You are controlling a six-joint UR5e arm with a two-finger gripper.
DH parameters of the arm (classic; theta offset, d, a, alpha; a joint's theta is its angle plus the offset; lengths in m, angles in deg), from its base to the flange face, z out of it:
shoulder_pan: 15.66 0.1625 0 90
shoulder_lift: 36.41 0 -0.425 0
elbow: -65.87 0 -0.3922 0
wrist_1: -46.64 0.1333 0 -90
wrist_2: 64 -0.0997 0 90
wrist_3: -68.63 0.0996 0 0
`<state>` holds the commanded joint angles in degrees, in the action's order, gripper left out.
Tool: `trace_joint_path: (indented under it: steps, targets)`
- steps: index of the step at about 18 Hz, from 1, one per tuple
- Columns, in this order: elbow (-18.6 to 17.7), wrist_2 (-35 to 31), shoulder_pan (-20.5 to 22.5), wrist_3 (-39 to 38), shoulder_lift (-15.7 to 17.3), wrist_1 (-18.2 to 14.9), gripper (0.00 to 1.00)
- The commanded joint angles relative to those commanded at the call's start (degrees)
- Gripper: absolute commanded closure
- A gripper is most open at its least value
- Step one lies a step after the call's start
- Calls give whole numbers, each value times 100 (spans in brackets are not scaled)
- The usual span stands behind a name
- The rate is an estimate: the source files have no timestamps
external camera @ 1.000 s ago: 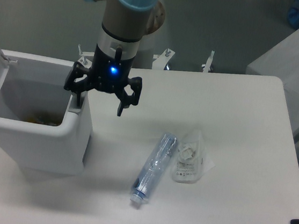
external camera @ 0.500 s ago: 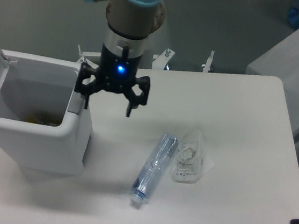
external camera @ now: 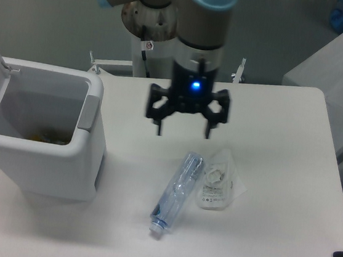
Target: Open the trash can
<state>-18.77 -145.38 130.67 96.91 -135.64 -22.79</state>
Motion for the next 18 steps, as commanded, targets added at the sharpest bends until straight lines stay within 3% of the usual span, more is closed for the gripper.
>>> trace_joint_path:
  steps: [4,7,10,14,18]
  targets:
    - [62,-44,439,826,-114,-9,0]
    - [97,-140,825,1503,-474,0,0]
    - [272,-448,958,1978,-606,-26,0]
    - [597,-466,1265,2637,-1036,-53,0]
    - [624,-825,1897,3462,-1511,-44,0]
